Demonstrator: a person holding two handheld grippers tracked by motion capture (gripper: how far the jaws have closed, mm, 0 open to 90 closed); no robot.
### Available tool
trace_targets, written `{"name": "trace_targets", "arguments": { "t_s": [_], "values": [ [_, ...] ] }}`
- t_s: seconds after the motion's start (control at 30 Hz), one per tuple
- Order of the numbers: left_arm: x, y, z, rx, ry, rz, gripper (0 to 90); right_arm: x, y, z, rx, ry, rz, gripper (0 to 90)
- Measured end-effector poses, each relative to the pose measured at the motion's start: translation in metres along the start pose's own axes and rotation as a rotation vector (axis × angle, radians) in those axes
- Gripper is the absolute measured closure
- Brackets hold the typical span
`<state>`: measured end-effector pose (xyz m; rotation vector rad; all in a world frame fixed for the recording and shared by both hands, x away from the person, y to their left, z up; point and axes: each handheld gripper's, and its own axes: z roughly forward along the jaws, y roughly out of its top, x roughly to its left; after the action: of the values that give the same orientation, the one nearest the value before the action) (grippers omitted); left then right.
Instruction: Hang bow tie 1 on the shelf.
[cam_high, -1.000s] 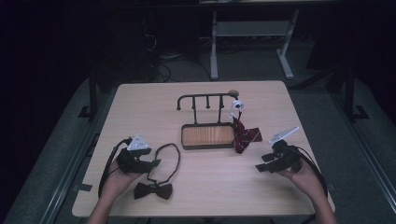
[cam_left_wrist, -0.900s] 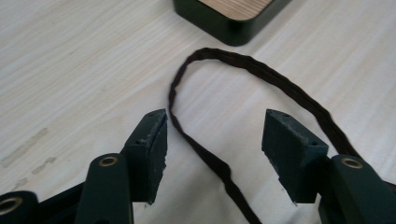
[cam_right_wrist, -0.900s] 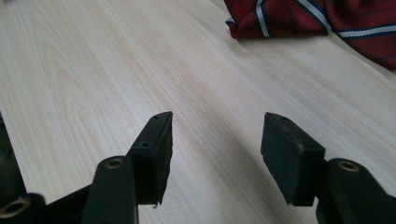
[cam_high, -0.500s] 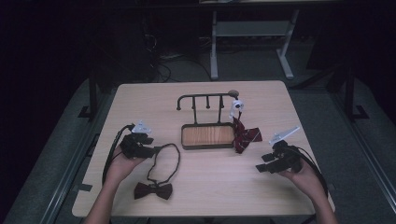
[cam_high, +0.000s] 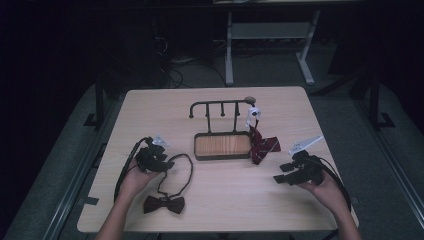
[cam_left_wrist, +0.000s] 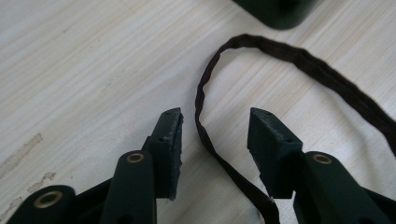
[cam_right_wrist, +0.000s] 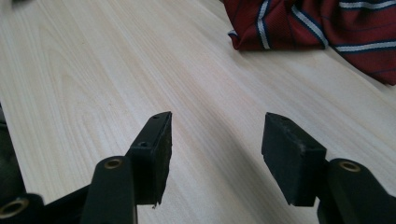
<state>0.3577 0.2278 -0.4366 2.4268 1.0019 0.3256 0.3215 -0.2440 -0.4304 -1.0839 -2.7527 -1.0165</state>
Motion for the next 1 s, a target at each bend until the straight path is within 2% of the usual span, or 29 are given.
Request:
{"name": "trace_targets", "arguments": {
  "t_s": [0.23,0.37,0.47,0.77,1.0],
  "values": [
    [0.0001,-0.0011,0.0035,0.042,-0.008,0.027,62.3,0.0006,-0.0003,0.0006,-0.005,-0.009,-0.008,42.7],
    [0.0012,-0.0019,0.0044,0.042,-0.012,0.019,66.5,0.0017,0.0001,-0.0003,-0.009,-0.011,-0.008,42.7],
    [0.0017,-0.0038,0.0054,0.036,-0.021,0.002,66.5,0.0020,0.0002,-0.0001,-0.010,-0.012,-0.011,42.8],
    [0.0039,-0.0063,0.0076,0.046,-0.028,-0.009,69.7,0.0024,0.0005,-0.0004,-0.017,-0.015,-0.015,42.8],
    [0.0046,-0.0065,0.0063,0.058,-0.036,0.016,78.5,0.0046,0.0013,-0.0022,-0.024,-0.019,-0.014,43.0]
  ]
}}
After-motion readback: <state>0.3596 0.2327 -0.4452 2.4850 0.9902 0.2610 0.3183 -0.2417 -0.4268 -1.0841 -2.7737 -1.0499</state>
